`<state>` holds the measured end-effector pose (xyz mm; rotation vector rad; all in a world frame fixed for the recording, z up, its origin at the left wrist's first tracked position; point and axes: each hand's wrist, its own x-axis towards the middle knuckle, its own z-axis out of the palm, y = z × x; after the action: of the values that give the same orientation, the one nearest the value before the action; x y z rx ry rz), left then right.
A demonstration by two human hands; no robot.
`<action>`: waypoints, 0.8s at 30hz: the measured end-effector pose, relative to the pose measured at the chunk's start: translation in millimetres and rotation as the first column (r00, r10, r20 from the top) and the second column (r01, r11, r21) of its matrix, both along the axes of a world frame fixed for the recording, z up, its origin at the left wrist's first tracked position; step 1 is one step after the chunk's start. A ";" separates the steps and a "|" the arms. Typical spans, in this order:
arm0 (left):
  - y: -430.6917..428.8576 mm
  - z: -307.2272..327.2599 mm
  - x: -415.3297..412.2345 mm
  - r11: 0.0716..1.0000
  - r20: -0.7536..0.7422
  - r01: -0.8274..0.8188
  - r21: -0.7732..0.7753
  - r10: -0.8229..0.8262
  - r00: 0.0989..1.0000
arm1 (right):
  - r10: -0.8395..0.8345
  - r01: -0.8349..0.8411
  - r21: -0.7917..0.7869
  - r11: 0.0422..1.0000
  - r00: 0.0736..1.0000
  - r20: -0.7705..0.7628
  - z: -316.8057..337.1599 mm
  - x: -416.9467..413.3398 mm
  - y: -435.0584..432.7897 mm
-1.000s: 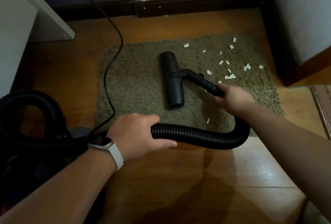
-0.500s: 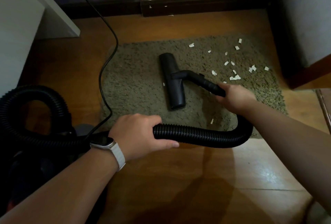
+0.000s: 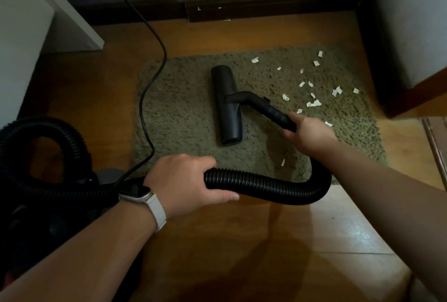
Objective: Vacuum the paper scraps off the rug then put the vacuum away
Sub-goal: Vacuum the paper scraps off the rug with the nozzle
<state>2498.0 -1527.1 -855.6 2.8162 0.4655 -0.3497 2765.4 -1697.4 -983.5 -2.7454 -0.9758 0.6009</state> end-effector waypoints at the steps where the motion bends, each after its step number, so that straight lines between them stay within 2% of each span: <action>1: 0.5 0.1 -0.3 1.000 -0.010 -0.002 0.004 0.002 1.000 | 0.022 -0.022 -0.013 1.000 1.000 -0.010 0.4 -0.6 3.3; 6: 2.4 -1.0 -1.9 1.000 -0.040 -0.006 0.018 0.007 0.999 | 0.088 -0.089 -0.049 0.995 0.996 -0.023 -0.8 -3.6 9.8; 12: 2.7 -1.1 0.7 1.000 -0.026 -0.016 0.005 0.016 1.000 | -0.011 0.012 0.021 1.000 0.998 -0.067 -9.0 5.3 -10.2; 17: 2.5 -3.5 3.3 1.000 -0.029 0.011 0.007 -0.010 1.000 | -0.059 0.059 0.001 0.998 0.997 -0.054 -14.4 1.0 -17.7; 24: 4.4 -7.8 0.5 0.999 -0.062 0.047 0.028 -0.045 0.997 | 0.095 -0.095 -0.014 0.995 0.994 -0.047 -9.0 -13.4 1.3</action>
<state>2498.5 -1522.7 -863.4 2.8553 0.4222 -0.4429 2752.0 -1696.1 -992.5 -2.6983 -1.1006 0.6875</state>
